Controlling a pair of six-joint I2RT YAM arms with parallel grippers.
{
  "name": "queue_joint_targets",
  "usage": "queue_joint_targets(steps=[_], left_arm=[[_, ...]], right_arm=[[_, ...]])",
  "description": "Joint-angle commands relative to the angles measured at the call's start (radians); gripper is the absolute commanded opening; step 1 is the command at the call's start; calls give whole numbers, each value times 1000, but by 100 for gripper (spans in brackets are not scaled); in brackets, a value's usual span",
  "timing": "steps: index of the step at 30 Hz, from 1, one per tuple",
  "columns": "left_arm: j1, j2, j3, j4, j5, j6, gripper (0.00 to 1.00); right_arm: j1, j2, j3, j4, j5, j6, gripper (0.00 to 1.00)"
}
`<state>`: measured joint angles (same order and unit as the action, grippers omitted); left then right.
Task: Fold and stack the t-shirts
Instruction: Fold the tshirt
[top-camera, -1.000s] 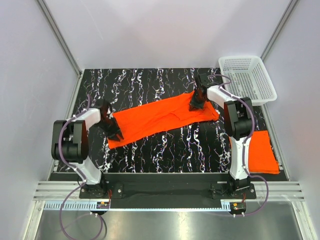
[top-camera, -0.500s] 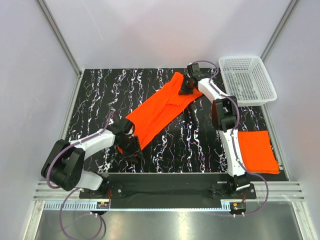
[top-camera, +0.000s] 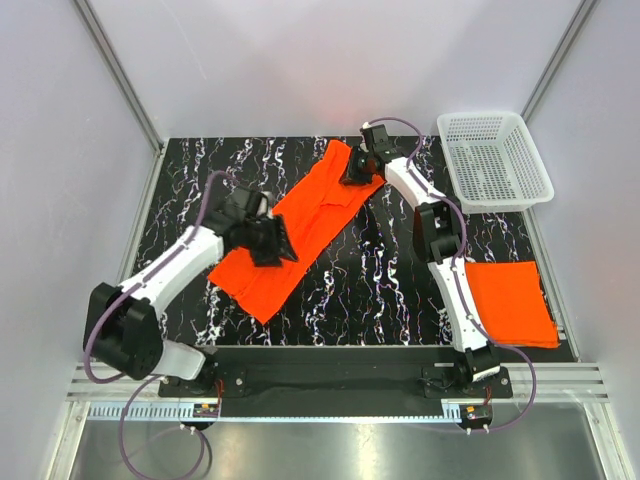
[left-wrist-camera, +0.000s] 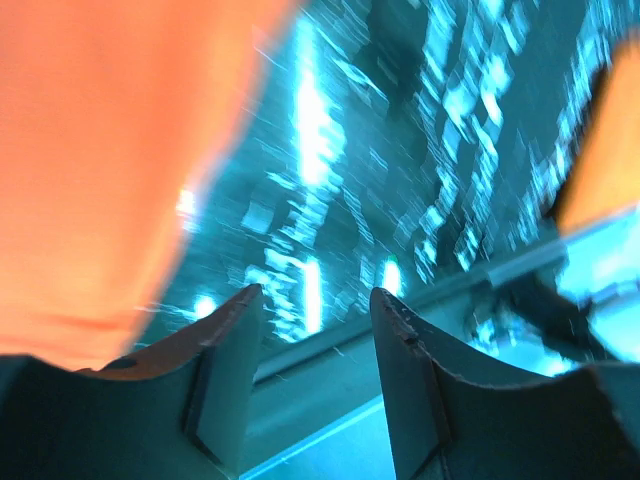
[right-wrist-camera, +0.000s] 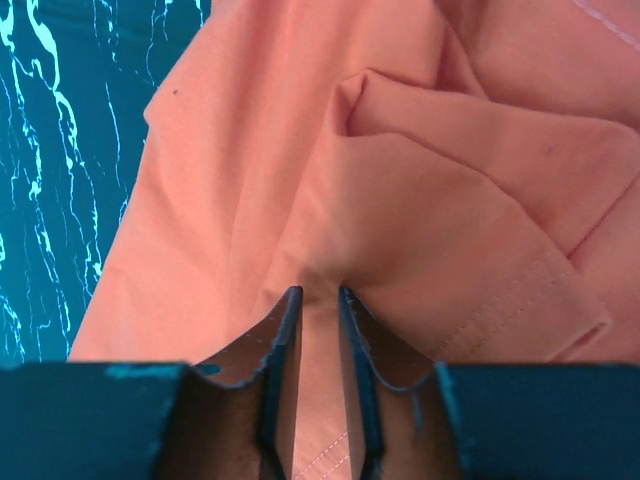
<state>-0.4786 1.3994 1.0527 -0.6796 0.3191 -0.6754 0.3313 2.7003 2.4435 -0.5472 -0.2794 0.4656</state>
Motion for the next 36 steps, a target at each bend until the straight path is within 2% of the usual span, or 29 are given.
queue_joint_targets(steps=[1, 3, 7, 12, 22, 27, 31, 36], left_arm=[[151, 48, -25, -92, -69, 163, 51], [216, 104, -23, -90, -68, 201, 49], [235, 225, -7, -63, -121, 267, 47], [239, 271, -23, -29, -144, 261, 48], [233, 313, -239, 109, 46, 148, 47], [154, 288, -272, 159, 121, 65, 47], [8, 302, -247, 242, 162, -65, 47], [-71, 340, -198, 383, 192, -226, 47]], right_arm=[[9, -48, -34, -77, -1, -35, 29], [8, -36, -15, -82, -4, -41, 31], [8, -7, 22, -97, -10, -39, 32], [9, 24, 45, -100, -15, -30, 32], [6, 79, 129, -100, -24, -18, 32], [6, 93, 157, -96, -37, -44, 32], [6, 121, 183, -76, -61, -61, 33], [5, 174, 256, -30, -89, -53, 34]])
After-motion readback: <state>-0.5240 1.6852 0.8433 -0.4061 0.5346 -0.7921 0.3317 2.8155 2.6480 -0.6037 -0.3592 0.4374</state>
